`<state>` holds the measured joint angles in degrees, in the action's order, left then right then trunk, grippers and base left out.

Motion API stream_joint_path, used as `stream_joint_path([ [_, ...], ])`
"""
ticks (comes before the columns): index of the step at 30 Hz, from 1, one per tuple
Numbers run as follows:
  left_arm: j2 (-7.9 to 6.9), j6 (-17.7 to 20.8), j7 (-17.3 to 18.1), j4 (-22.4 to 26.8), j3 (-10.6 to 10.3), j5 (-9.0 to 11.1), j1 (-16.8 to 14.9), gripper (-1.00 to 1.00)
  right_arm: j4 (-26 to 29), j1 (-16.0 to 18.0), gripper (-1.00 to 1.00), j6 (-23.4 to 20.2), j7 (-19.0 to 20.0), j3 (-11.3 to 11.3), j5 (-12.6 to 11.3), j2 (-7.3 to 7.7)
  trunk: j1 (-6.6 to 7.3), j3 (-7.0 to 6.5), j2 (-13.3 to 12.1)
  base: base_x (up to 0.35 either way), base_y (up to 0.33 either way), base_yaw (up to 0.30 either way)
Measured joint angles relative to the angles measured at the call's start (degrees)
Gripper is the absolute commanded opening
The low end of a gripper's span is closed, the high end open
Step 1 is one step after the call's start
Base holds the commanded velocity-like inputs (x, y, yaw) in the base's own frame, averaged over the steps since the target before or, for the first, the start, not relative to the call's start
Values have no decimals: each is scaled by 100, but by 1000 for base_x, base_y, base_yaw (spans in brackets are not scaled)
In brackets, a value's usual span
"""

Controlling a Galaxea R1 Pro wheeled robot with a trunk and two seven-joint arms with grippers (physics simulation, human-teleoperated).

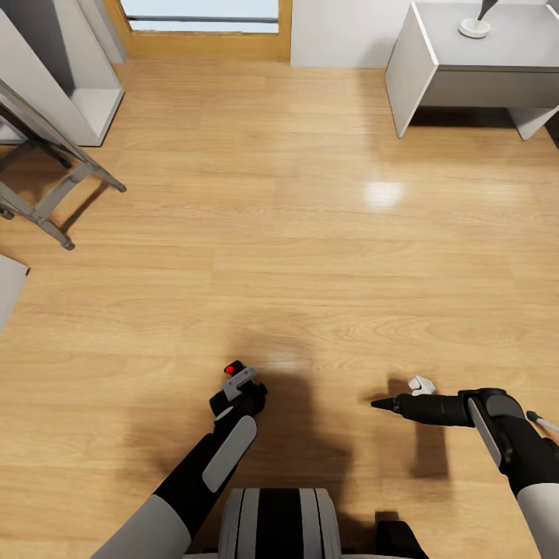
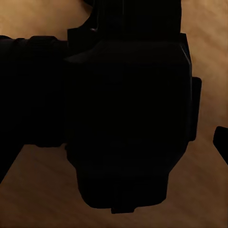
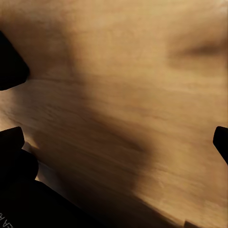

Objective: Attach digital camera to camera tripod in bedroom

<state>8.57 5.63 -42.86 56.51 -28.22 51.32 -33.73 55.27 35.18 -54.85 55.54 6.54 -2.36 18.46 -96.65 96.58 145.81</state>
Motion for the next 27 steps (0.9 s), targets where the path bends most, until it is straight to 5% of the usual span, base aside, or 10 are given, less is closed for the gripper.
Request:
stream_joint_path([
  [1,1,-1,2,-3,0,-4,0,100,0,2,100,0,0,0,1,0,0,0,0,0,0,0],
  [2,1,-1,3,-4,0,-5,0,-100,0,1,100,0,0,0,2,0,0,0,0,0,0,0],
  [27,12,-17,-13,57,9,-4,-1,-100,0,1,100,-8,0,0,1,-1,0,0,0,0,0,0],
])
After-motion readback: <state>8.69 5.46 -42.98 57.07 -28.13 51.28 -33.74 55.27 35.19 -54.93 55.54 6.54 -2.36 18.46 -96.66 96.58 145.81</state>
